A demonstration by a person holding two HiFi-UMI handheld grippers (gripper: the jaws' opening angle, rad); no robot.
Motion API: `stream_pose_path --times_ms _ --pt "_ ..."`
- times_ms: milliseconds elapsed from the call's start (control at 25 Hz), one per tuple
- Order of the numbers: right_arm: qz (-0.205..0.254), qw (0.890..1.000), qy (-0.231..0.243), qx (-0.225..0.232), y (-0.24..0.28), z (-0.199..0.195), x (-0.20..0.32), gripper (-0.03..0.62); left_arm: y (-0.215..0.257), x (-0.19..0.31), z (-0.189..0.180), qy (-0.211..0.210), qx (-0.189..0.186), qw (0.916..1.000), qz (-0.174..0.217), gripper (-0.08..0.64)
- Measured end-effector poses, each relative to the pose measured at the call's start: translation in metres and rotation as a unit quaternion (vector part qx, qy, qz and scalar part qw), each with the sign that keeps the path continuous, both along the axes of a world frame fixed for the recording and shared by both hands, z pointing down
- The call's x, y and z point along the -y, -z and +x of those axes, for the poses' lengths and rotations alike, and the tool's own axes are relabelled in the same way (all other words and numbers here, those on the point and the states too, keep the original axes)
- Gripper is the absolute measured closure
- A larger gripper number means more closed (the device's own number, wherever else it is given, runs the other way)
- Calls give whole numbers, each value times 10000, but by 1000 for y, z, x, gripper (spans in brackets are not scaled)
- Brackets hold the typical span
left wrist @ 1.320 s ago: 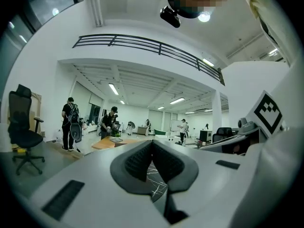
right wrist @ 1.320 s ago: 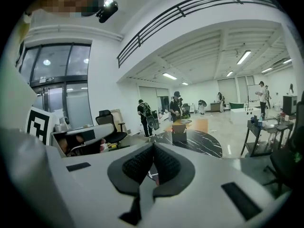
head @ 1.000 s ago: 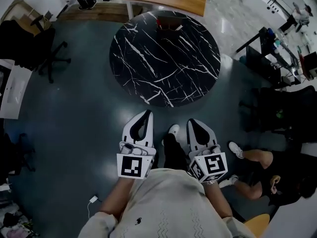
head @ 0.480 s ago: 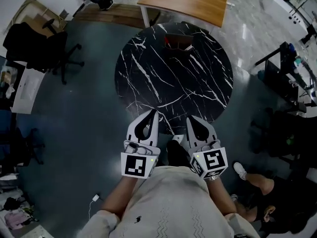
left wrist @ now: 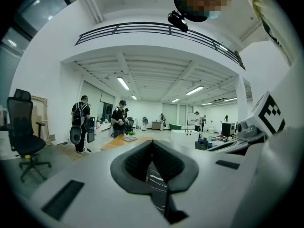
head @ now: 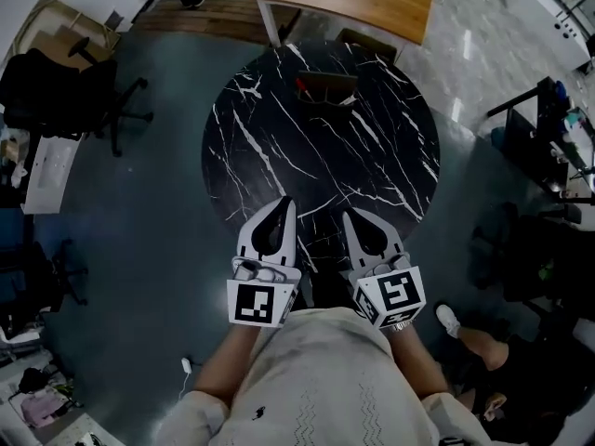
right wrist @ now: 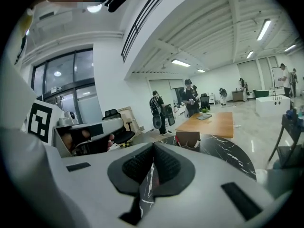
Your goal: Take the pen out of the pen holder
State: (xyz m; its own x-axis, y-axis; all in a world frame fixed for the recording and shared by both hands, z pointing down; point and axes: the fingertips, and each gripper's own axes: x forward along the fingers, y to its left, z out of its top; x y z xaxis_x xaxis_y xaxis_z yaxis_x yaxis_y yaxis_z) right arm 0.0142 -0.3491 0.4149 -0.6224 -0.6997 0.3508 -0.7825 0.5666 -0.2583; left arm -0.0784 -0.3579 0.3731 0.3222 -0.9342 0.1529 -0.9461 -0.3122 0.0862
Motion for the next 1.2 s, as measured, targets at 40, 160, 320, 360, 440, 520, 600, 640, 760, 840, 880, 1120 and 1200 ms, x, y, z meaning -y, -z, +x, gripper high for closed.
stream_pose_path --times_ms 40,160,320,360,440,520,600,640,760,840,880,1120,1200 --pt "-27 10000 -20 -51 -5 0 6 574 -7 12 -1 -42 -81 9999 -55 549" --pt "-150 9995 -187 -202 -18 1 20 574 -35 50 -9 -230 -172 9991 -324 548" --pt "-469 9956 -723 -368 -33 10 36 574 -68 108 -17 -460 -22 9979 -463 548" --pt "-548 9942 -831 -400 -38 11 40 574 -75 124 -20 -478 -10 9976 -503 548" --pt "-680 9917 -976 -489 -46 11 49 574 -92 156 -27 -399 -73 9973 -611 547" --pt "-776 9893 -1105 -550 -54 8 60 574 -112 187 -34 -312 -168 9963 -781 546" --pt "-838 9871 -1239 -571 -57 4 70 574 -136 217 -36 -403 -234 9938 -1013 522" --pt "-861 9862 -1293 -578 -58 1 73 574 -148 231 -35 -485 -283 9918 -1148 477" --pt "-932 9840 -1384 -627 -63 -7 80 574 -182 265 -37 -552 -520 9854 -1527 463" --pt "-1015 9822 -1429 -684 -69 -10 82 574 -201 286 -40 -484 -663 9822 -1692 463" --pt "-1065 9811 -1446 -715 -73 -10 82 574 -210 295 -40 -439 -690 9811 -1753 462" --pt "-1333 9752 -1561 -830 -89 -8 82 574 -247 323 -47 -250 -595 9779 -1990 462" --pt "-1361 9732 -1650 -849 -90 -5 85 574 -249 328 -44 -299 -699 9766 -2011 463"
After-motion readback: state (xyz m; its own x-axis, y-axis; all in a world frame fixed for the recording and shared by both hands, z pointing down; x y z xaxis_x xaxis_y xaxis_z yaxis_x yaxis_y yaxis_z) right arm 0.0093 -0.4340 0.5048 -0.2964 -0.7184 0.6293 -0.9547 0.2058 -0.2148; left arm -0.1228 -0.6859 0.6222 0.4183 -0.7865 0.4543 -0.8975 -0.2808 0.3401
